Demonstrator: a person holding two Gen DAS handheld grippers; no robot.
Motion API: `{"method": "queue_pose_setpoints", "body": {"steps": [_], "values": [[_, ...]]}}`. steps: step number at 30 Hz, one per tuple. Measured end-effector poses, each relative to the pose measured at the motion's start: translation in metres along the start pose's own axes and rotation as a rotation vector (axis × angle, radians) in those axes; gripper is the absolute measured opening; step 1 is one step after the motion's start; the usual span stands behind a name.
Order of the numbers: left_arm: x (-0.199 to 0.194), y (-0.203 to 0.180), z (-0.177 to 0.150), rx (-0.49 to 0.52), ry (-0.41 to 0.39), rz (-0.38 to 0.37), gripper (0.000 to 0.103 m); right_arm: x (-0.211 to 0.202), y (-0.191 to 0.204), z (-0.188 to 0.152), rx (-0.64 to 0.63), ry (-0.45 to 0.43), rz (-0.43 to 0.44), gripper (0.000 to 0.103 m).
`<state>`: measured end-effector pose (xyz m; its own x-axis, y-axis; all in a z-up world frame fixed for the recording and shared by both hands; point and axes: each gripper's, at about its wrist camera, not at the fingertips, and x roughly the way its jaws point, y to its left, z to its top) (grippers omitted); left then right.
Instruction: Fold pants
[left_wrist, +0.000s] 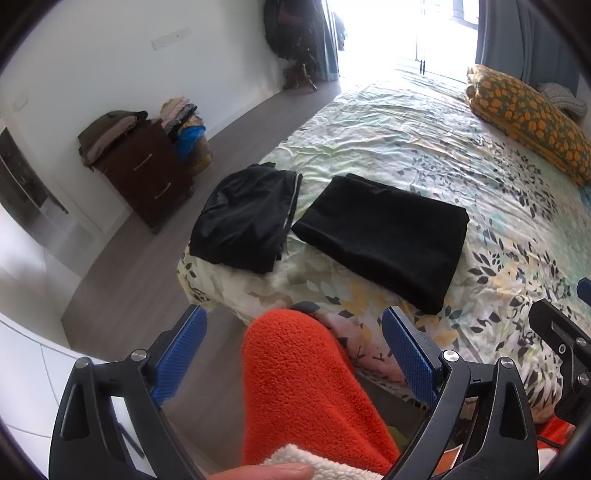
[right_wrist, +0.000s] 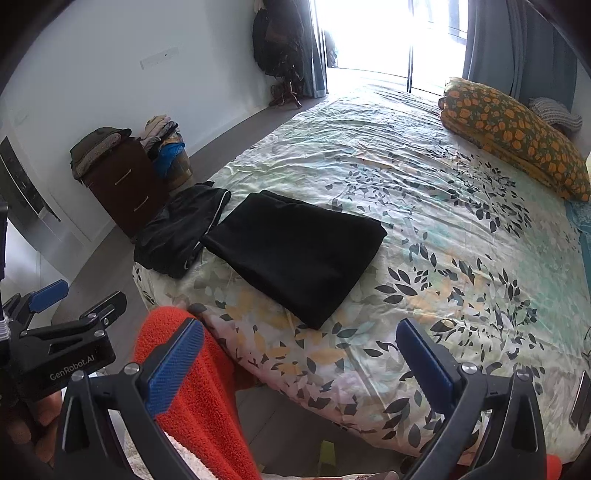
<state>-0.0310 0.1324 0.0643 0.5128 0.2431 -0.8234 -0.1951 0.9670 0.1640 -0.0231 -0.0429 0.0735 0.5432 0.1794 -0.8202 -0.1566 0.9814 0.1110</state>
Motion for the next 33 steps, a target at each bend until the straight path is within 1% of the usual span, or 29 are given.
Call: {"method": "queue_pose_setpoints", "body": {"steps": [2,6,12,20,27,33], "values": [[0.0,0.0,0.002,-0.001,-0.001,-0.003,0.097,0.0,0.002,0.003,-0.002,0.0,-0.001,0.103],[0.001,0.0,0.004,0.005,-0.004,-0.006,0.097,0.001,0.009,0.007,-0.053,0.0,-0.033,0.103],[0.005,0.002,0.011,0.001,0.017,-0.03,0.097,0.005,0.013,0.012,-0.058,0.016,-0.042,0.103],[0.008,0.003,0.015,0.001,0.026,-0.037,0.097,0.002,0.018,0.018,-0.056,0.013,-0.021,0.103],[0.015,0.007,0.016,0.015,0.043,-0.043,0.097,0.008,0.019,0.016,-0.037,0.042,-0.004,0.103],[0.016,0.013,0.021,0.016,0.042,-0.059,0.097,0.005,0.024,0.019,-0.033,0.028,-0.017,0.103]]}}
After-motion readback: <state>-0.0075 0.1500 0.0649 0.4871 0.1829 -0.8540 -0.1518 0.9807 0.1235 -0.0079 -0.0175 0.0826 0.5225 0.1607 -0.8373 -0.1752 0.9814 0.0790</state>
